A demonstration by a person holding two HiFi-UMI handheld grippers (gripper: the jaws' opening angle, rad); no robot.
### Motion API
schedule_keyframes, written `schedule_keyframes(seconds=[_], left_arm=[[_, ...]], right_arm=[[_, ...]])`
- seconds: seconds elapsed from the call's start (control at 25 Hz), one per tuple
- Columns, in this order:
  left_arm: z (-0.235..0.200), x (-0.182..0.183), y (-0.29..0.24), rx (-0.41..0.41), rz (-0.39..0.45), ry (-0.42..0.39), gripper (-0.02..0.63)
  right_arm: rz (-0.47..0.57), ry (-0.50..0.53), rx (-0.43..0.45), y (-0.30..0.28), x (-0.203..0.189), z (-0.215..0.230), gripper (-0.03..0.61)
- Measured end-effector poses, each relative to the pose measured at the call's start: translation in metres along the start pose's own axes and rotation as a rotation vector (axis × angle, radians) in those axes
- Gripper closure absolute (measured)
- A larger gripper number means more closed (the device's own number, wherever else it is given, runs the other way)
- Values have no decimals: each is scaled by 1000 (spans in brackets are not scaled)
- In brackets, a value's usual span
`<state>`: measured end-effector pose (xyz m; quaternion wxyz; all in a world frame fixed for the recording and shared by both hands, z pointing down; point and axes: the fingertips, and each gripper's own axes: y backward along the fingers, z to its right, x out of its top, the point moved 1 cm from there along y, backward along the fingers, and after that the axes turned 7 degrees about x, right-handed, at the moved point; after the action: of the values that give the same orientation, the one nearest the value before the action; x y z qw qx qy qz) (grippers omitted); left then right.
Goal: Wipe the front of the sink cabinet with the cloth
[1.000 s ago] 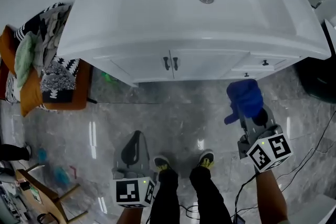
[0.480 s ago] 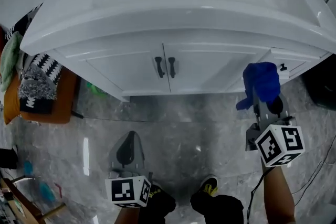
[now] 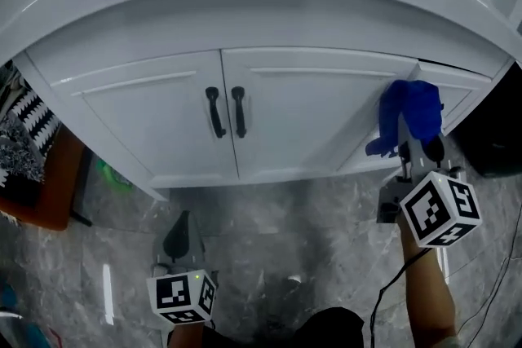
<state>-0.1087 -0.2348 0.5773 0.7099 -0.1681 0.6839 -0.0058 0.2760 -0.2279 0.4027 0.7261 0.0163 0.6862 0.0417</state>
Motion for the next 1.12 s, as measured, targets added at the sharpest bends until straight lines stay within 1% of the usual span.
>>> schedule_keyframes(seconds=[0.12, 0.2, 0.24, 0.28, 0.36, 0.4, 0.48, 0.56, 0.64, 0.8, 0.96, 1.12], left_arm=[[-6, -7, -19, -3, 37, -3, 604], [-15, -8, -28, 17, 62, 55, 604], [-17, -8, -32, 24, 72, 80, 603], [-15, -10, -35, 25, 76, 78, 604], [-9, -16, -40, 20, 65, 26, 604], [-7, -19, -42, 19, 56, 14, 604], [-7, -22, -44, 25, 43, 23, 604], [-9, -22, -43, 31, 40, 24, 604], [-5, -21, -42, 21, 42, 17, 604], [3, -21, -38, -3, 32, 7, 604], [-7, -23, -33, 26, 21, 32, 604], [-15, -26, -26, 59, 13, 74, 604]], right_arm=[[63, 106, -62, 0, 7, 1, 508], [80, 140, -99, -6, 12, 2, 508], [82, 145, -115, -11, 14, 4, 508], [80, 144, -130, -16, 14, 5, 508], [59, 129, -159, -24, 10, 9, 508], [47, 118, -167, -29, 8, 9, 508], [40, 97, -181, -38, 8, 4, 506], [58, 67, -188, -42, 10, -5, 506], [79, 36, -181, -43, 13, -15, 507], [104, 24, -144, -49, 12, -49, 508], [112, 10, -62, -62, 8, -99, 508], [99, -5, 45, -71, 6, -150, 508]])
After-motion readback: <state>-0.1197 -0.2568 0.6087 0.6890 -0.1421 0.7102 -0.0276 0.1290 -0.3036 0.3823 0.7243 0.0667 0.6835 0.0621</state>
